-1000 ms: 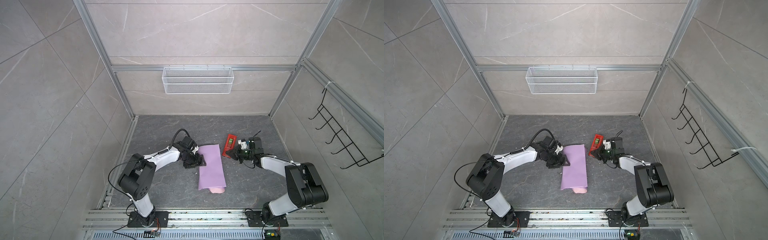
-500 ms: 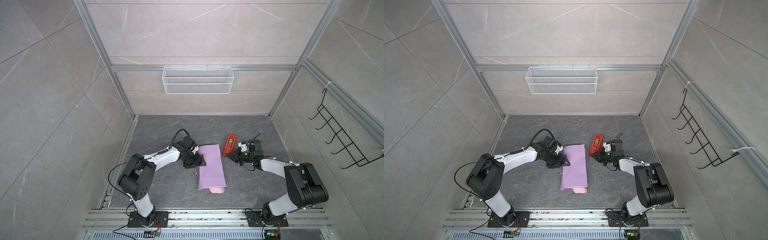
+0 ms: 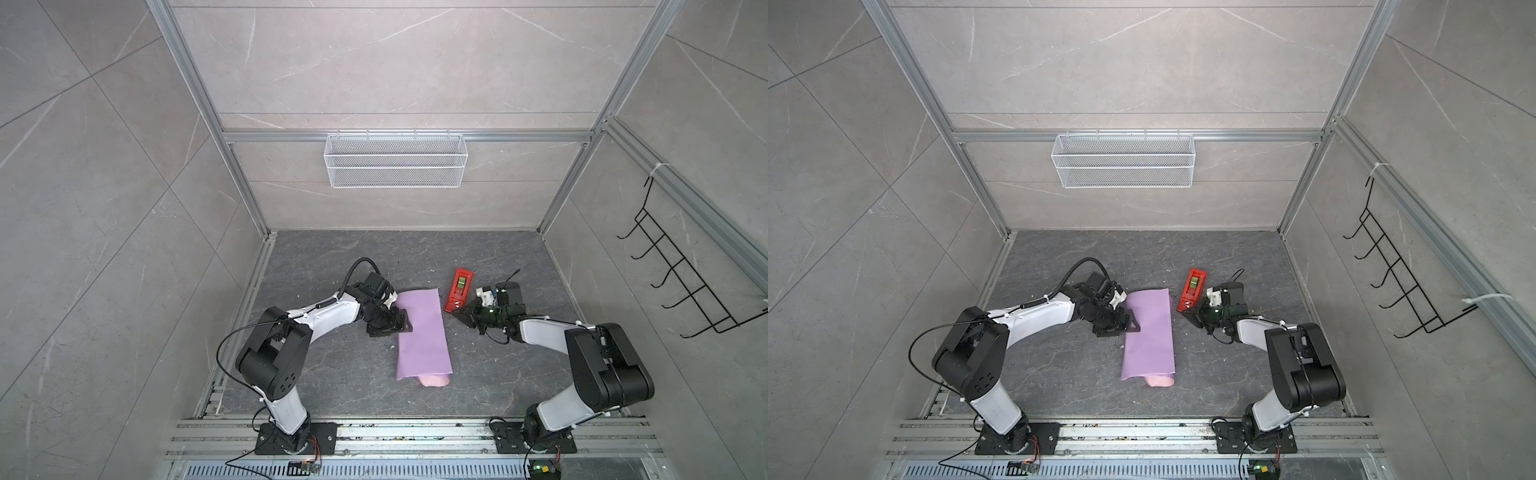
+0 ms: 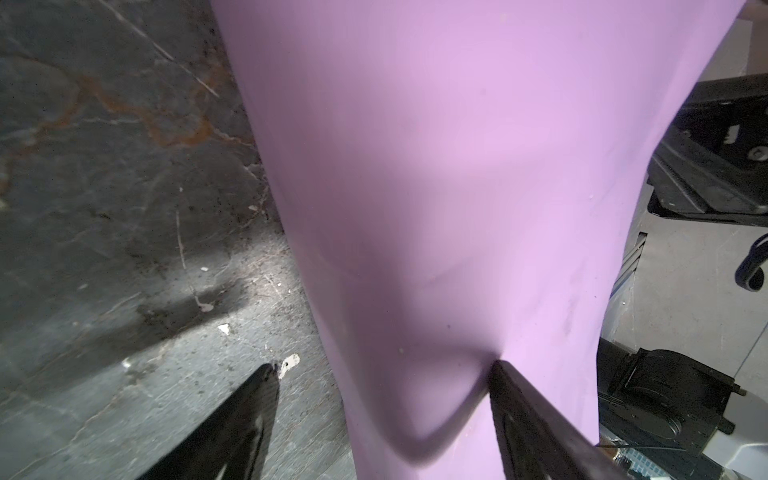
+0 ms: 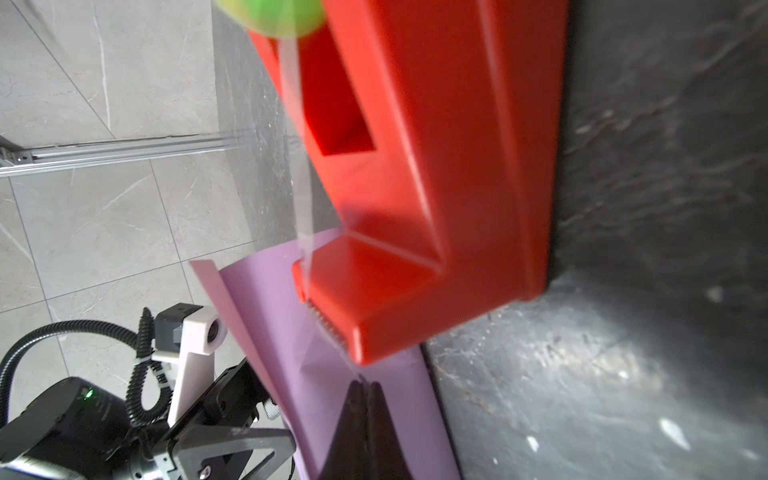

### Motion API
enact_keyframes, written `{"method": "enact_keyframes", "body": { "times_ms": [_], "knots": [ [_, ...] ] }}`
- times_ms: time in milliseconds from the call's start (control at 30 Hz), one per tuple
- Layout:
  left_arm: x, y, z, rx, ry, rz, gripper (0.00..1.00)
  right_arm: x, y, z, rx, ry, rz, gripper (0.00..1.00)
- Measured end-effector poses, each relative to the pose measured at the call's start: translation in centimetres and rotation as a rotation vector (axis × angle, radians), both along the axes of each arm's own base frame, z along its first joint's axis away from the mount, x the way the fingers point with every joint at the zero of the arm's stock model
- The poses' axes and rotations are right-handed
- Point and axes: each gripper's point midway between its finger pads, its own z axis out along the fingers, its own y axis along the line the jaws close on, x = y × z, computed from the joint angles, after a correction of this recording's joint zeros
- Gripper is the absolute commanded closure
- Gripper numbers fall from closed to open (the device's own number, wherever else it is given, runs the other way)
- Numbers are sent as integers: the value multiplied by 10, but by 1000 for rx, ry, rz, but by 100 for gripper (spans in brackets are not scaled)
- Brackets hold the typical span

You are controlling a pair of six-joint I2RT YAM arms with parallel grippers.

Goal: Wrap the gift box in paper

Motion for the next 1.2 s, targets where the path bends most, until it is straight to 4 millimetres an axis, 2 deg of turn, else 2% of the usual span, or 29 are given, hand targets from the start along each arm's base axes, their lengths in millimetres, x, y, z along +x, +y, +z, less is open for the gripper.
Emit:
{"method": "enact_keyframes", "body": {
  "times_ms": [467, 700, 867, 1200],
  "knots": [
    [0, 0, 0, -3, 4, -1, 19, 15, -5, -18, -42, -21, -19, 100],
    [0, 0, 0, -6, 6, -3, 19, 16, -3, -21, -51, -32, 16, 100],
    [0, 0, 0, -6, 5, -3, 19, 14, -5, -33, -78, 1, 31, 100],
    [0, 0, 0, -6, 5, -4, 19, 13, -11, -32, -130, 6, 53, 100]
  ]
}}
